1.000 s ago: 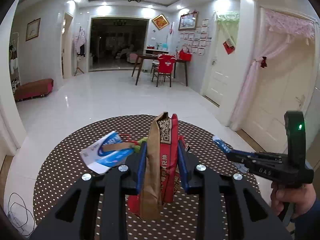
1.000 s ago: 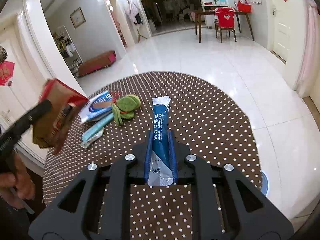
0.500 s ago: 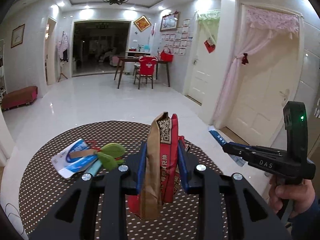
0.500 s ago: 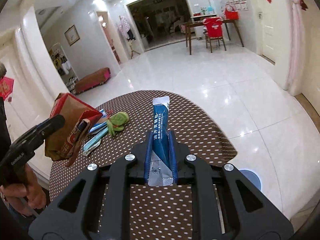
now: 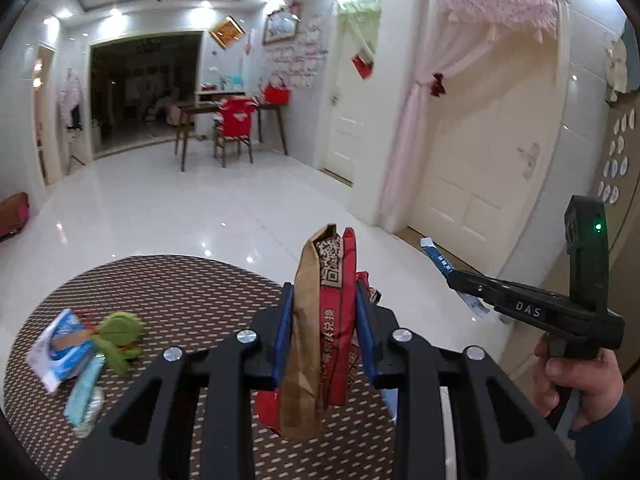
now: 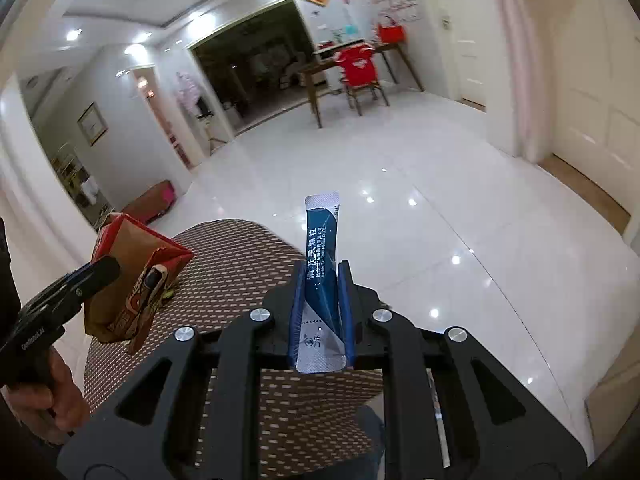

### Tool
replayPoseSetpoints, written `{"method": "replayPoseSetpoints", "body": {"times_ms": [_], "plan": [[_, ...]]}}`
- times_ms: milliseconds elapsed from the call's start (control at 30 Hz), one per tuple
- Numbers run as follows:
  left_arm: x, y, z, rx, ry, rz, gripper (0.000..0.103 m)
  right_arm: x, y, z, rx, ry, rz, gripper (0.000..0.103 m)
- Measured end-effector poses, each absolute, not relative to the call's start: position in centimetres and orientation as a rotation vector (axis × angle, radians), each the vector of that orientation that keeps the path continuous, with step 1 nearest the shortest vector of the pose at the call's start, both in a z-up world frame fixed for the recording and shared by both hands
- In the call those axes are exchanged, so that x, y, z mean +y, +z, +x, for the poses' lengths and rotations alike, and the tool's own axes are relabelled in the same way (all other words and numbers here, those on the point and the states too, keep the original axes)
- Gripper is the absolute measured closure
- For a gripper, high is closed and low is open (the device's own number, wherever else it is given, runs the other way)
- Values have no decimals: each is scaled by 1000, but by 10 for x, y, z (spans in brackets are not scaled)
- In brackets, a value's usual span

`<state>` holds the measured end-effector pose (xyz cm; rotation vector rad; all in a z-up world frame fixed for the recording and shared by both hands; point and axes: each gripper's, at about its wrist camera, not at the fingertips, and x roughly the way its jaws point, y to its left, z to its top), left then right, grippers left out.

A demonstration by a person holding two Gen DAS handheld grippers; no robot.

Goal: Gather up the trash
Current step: 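Carry both items over the blue bin and open both grippers to drop them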

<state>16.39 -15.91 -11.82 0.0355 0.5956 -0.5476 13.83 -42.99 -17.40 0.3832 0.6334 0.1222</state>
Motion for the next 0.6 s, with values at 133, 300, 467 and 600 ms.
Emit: {"method": "replayPoseSetpoints", "body": {"times_ms": [133, 300, 467, 600], "plan": [[-193, -130, 174, 641, -596, 44, 75, -457, -189, 135, 654, 69, 425, 86], [-238, -152, 191, 724, -651, 65, 75, -488, -219, 136, 715, 6, 483, 86], [-272, -175, 203, 785, -680, 82, 75, -505, -254, 145, 787, -22, 534, 85], [-294, -196, 214, 830, -690, 109, 75, -513, -286, 153, 843, -38, 583, 78]]}}
